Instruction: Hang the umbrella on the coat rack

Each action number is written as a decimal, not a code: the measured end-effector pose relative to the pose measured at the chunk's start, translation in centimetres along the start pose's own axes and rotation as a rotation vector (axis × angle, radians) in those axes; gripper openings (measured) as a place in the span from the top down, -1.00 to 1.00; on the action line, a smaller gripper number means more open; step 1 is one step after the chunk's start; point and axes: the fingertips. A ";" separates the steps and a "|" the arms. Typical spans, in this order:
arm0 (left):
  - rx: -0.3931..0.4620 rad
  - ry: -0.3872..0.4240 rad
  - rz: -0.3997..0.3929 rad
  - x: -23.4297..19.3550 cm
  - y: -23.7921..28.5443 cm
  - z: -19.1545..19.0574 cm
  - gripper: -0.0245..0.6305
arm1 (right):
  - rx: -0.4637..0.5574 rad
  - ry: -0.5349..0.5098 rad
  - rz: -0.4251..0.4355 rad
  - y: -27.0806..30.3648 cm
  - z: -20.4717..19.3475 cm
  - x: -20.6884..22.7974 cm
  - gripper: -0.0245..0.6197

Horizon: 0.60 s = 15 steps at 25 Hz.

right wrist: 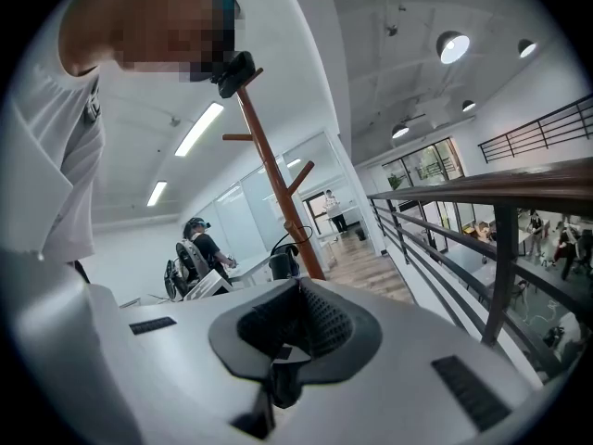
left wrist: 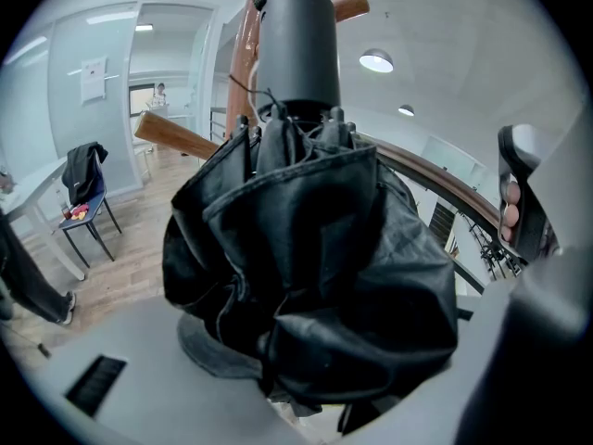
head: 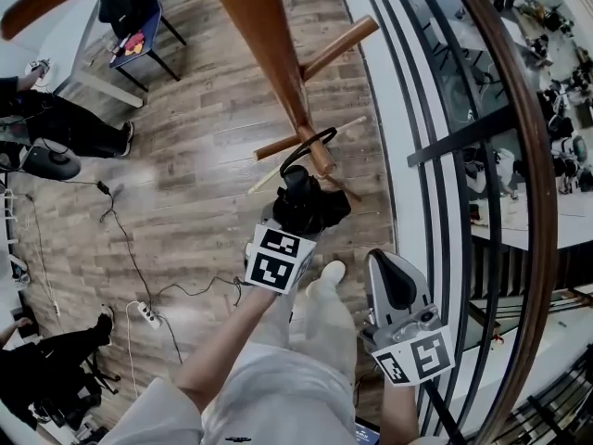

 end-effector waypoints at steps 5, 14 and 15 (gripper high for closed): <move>0.000 0.000 0.005 0.0 0.7 -0.9 0.17 | -0.006 -0.003 0.004 0.6 -1.1 0.6 0.81; -0.020 0.013 0.006 -0.5 1.9 -2.3 0.17 | -0.018 -0.015 -0.003 1.5 -2.4 1.5 0.81; -0.022 0.013 0.006 -0.5 2.1 -2.4 0.17 | -0.016 -0.012 -0.004 1.5 -2.5 1.6 0.81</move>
Point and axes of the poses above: the fingertips, and each gripper's own axes: y forward along the fingers, x to its right, z out of its top, and after that the axes turned 13 degrees about z, right-handed
